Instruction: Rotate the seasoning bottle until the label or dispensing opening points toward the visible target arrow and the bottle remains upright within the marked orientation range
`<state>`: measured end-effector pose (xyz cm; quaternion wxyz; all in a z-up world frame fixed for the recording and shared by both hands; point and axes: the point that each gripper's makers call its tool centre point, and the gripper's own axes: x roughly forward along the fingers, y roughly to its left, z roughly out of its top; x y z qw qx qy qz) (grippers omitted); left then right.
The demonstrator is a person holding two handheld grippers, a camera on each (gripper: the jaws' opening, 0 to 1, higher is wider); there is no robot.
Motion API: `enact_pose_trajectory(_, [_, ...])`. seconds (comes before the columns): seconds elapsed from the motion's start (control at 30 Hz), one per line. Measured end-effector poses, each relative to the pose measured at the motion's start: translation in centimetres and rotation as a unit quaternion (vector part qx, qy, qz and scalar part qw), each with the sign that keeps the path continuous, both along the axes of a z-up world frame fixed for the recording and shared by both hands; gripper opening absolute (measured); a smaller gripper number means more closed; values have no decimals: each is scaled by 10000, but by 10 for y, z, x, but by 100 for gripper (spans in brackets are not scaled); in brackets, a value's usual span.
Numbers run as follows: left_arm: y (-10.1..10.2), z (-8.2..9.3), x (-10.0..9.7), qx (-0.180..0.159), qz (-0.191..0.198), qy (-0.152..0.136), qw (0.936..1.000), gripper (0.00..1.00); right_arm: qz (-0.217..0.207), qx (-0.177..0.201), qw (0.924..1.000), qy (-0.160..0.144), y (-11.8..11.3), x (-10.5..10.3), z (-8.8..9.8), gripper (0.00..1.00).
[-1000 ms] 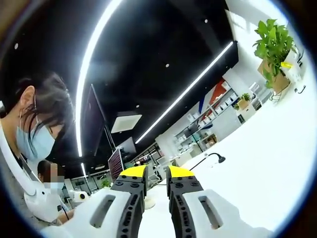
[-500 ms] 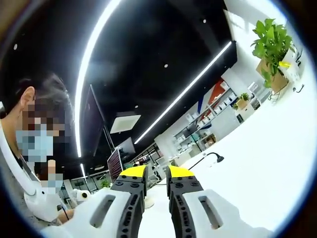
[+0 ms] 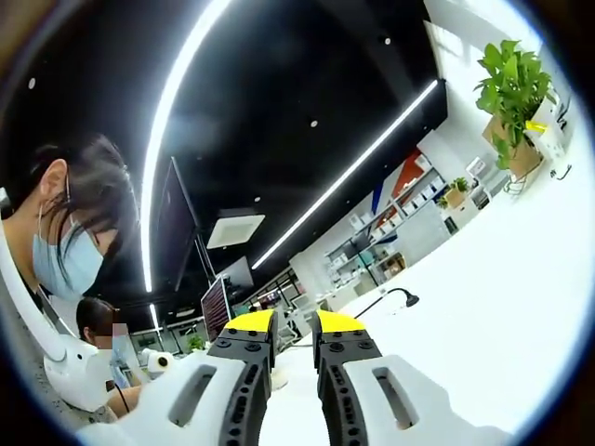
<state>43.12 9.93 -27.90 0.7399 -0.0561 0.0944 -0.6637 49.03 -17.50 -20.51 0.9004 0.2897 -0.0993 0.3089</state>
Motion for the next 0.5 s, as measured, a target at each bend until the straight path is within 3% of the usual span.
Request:
enact_pose_trajectory(0.07, [-1, -2, 0, -8, 77, 257, 9996, 39, 21, 20, 10000, -11, 1, 1, 2, 14])
enact_pose_trajectory(0.2, [2, -10, 0, 218, 248, 171, 9993, 42, 103, -36, 9999, 7, 7, 3, 0, 14])
enact_pose_trajectory(0.33, [8, -9, 10, 116, 829, 235, 9962, 53, 103, 76, 9999, -31, 7, 2, 1, 14])
enact_pose_trajectory(0.4, [11, -5, 13, -150, 1112, 430, 9928, 55, 103, 81, 9999, -27, 7, 2, 1, 14])
enact_pose_trajectory(0.47, [15, 0, 15, -585, 1393, 790, 9854, 56, 18, -285, 9996, -3, 9, 2, -6, 14])
enact_pose_trajectory(0.5, [17, 2, 16, -656, 1528, 737, 9833, 56, 12, -310, 9995, -9, 10, 2, -6, 14])
